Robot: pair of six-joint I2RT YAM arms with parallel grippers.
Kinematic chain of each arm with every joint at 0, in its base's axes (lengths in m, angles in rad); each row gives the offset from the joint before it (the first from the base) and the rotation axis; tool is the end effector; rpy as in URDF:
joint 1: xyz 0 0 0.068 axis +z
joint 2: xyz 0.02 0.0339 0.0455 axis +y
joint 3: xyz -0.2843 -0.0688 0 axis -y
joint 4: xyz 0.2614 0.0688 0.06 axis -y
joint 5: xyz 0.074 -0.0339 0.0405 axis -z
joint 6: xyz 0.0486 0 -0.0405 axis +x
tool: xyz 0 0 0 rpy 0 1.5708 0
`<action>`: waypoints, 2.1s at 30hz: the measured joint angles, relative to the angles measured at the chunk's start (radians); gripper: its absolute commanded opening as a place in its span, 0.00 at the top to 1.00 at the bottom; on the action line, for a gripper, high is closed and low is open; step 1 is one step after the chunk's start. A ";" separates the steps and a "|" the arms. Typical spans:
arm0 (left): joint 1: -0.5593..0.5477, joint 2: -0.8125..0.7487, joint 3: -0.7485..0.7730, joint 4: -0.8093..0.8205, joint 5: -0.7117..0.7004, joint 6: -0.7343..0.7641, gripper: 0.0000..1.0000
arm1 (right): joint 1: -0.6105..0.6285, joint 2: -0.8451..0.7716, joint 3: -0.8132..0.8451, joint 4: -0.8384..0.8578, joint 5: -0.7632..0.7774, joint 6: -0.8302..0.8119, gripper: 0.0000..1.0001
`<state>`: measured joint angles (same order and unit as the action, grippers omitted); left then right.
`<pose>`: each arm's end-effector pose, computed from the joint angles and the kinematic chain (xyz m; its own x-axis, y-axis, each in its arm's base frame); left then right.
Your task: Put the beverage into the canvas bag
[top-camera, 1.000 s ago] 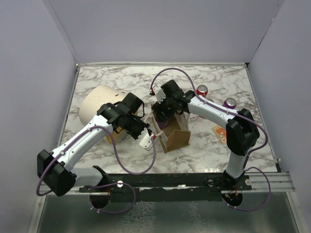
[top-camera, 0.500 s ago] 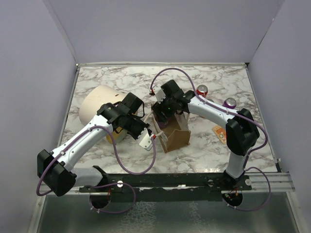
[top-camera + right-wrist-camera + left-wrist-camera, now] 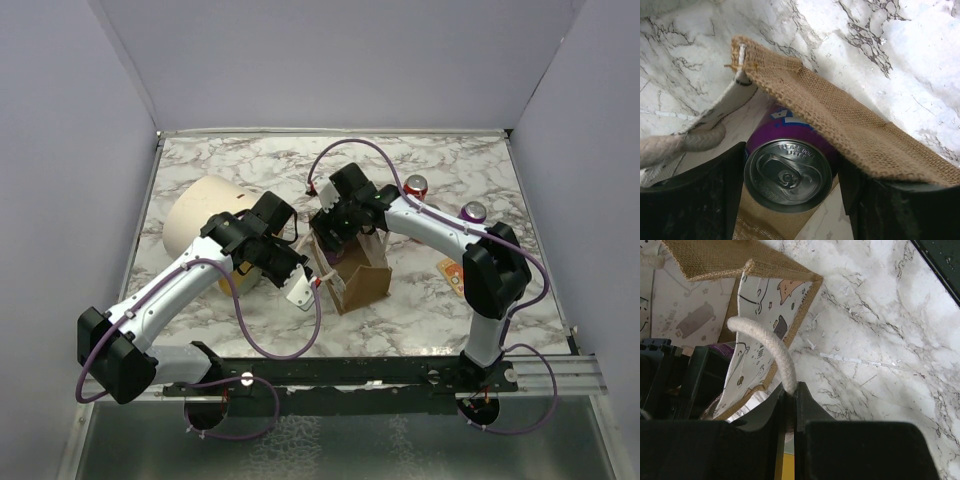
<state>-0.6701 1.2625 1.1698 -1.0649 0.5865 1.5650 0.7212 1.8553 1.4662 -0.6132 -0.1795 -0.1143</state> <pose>0.1757 -0.1736 0.3151 0.6873 0.5181 -0.5092 0.7218 -0.5658 0.3986 0.3172 0.2904 0.2401 -0.5464 -0.6298 -0.5520 -0.7893 0.6076 0.0881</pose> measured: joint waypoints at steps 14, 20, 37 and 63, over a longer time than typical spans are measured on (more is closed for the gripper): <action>0.000 0.000 -0.008 0.001 -0.001 0.001 1.00 | 0.005 0.000 0.019 0.000 -0.016 -0.016 0.18; 0.000 0.000 -0.011 0.001 -0.001 0.002 1.00 | 0.005 -0.019 0.019 0.000 -0.014 -0.024 0.18; 0.000 0.000 -0.018 0.001 -0.004 0.001 1.00 | 0.005 -0.172 0.122 -0.005 0.016 -0.085 0.18; 0.003 -0.050 -0.102 0.089 -0.015 -0.114 1.00 | -0.553 -0.618 -0.339 0.083 0.034 -0.109 0.14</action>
<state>-0.6670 1.2129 1.0676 -0.9760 0.5713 1.4509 0.1680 1.2377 1.1275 -0.5301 -0.1452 -0.2237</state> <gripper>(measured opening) 0.095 0.846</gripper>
